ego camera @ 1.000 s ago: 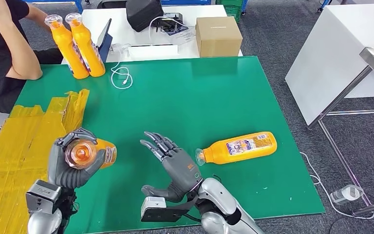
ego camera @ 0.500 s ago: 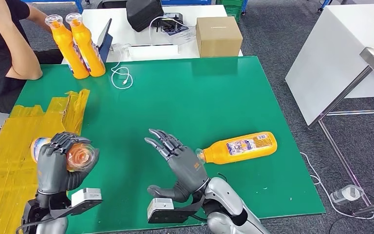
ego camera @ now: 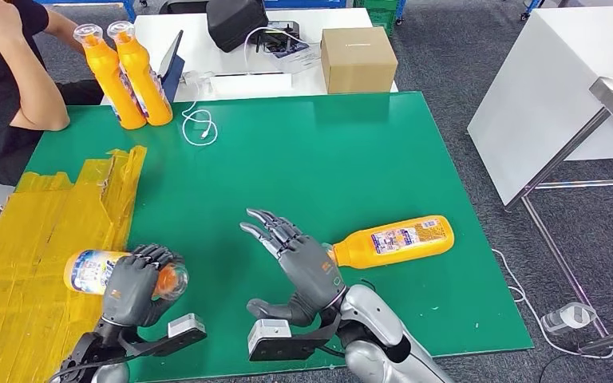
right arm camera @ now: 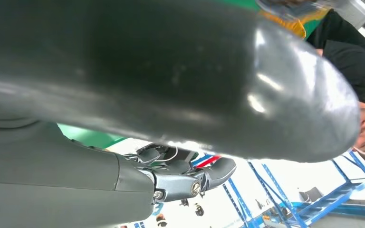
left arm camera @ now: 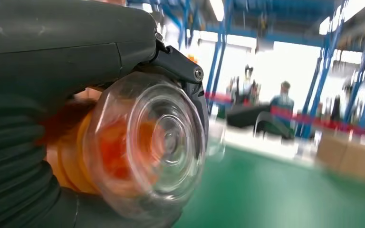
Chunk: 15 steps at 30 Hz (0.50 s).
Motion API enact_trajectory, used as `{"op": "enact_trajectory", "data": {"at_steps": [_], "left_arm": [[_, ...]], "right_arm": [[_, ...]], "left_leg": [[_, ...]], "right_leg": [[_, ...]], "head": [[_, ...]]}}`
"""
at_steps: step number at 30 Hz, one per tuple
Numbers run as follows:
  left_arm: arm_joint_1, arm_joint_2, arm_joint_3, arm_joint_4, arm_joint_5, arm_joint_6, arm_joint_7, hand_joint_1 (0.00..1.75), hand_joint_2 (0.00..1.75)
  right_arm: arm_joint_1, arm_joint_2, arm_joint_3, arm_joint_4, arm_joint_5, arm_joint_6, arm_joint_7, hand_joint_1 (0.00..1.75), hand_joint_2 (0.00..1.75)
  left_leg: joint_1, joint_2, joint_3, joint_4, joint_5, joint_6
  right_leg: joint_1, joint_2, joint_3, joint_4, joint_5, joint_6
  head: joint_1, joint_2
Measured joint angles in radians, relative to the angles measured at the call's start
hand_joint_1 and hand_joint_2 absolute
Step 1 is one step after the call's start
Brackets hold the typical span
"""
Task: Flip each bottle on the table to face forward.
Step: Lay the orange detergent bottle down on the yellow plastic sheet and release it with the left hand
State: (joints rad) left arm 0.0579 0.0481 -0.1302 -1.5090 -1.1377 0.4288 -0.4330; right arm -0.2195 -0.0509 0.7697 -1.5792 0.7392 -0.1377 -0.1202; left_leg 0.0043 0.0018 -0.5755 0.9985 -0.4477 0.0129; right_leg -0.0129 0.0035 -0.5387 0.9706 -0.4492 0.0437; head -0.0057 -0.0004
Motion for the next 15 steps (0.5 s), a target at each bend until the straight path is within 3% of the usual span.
{"op": "enact_trajectory", "data": {"at_steps": [5, 15], "left_arm": [[-0.043, 0.022, -0.020, 0.094, -0.004, -0.061, 0.029, 1.75, 1.75], [-0.122, 0.060, -0.028, 0.233, -0.004, -0.095, 0.072, 1.75, 1.75]], "right_arm": [[-0.009, -0.001, 0.002, 0.005, -0.001, 0.010, 0.000, 0.00, 0.00], [-0.022, -0.001, 0.005, 0.026, -0.001, 0.020, 0.002, 0.00, 0.00]], "left_leg": [[0.000, 0.000, 0.000, 0.000, 0.000, 0.000], [0.000, 0.000, 0.002, 0.000, 0.000, -0.001]], "right_leg": [[0.000, 0.000, 0.000, 0.000, 0.000, 0.000], [0.001, 0.000, 0.002, 0.001, 0.000, 0.000]], "head": [[0.000, 0.000], [0.000, 0.000]]}}
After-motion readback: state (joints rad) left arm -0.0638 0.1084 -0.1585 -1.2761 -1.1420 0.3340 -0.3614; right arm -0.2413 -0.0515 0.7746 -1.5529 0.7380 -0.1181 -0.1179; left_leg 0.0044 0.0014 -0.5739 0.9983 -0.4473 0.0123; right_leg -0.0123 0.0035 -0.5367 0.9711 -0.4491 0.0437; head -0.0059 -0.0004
